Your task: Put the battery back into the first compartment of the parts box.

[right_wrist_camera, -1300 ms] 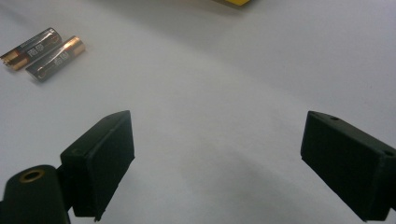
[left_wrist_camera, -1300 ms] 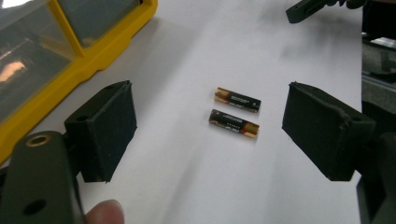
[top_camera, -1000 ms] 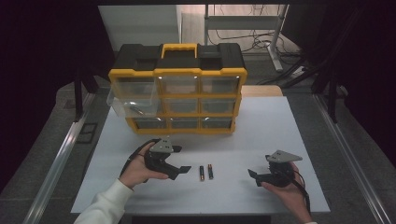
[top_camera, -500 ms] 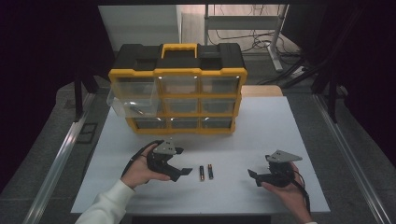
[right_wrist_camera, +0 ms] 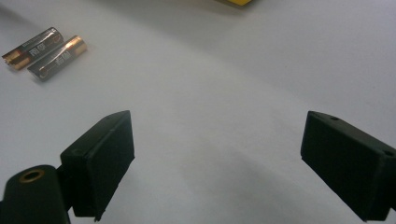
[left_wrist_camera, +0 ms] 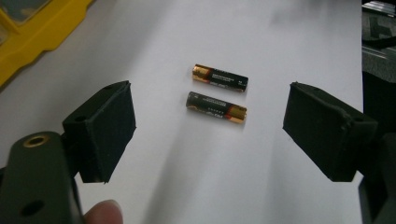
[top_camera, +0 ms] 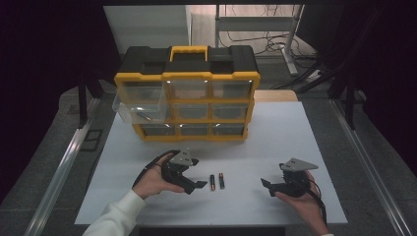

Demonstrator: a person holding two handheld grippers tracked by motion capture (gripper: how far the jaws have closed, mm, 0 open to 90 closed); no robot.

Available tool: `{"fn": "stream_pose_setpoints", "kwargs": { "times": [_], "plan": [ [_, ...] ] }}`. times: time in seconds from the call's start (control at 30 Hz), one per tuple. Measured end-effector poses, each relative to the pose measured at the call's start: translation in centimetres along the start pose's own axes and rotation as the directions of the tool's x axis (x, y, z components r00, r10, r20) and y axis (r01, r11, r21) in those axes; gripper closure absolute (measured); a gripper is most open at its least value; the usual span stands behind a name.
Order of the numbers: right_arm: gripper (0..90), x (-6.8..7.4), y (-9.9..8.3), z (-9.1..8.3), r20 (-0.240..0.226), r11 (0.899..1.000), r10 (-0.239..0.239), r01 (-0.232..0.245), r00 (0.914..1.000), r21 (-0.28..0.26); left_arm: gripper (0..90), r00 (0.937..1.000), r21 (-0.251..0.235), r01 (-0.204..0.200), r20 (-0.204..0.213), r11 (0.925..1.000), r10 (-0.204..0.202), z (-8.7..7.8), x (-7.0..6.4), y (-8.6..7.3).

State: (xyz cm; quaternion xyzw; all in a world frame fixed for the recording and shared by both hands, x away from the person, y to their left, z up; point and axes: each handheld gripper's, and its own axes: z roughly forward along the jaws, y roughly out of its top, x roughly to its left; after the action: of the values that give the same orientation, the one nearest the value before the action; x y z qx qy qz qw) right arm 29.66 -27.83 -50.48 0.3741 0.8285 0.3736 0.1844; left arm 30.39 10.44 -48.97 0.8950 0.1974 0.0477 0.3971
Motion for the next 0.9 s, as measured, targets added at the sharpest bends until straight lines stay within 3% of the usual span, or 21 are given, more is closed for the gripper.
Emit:
{"fn": "stream_pose_setpoints", "kwargs": {
  "times": [0.9],
  "plan": [
    [10.1,0.0,0.0,0.0,-0.001,1.0,0.001,-0.001,1.0,0.001,16.8,0.9972,0.075,-0.025,0.072,0.9969,0.019,3.8,-0.1,0.7]
  ]
}}
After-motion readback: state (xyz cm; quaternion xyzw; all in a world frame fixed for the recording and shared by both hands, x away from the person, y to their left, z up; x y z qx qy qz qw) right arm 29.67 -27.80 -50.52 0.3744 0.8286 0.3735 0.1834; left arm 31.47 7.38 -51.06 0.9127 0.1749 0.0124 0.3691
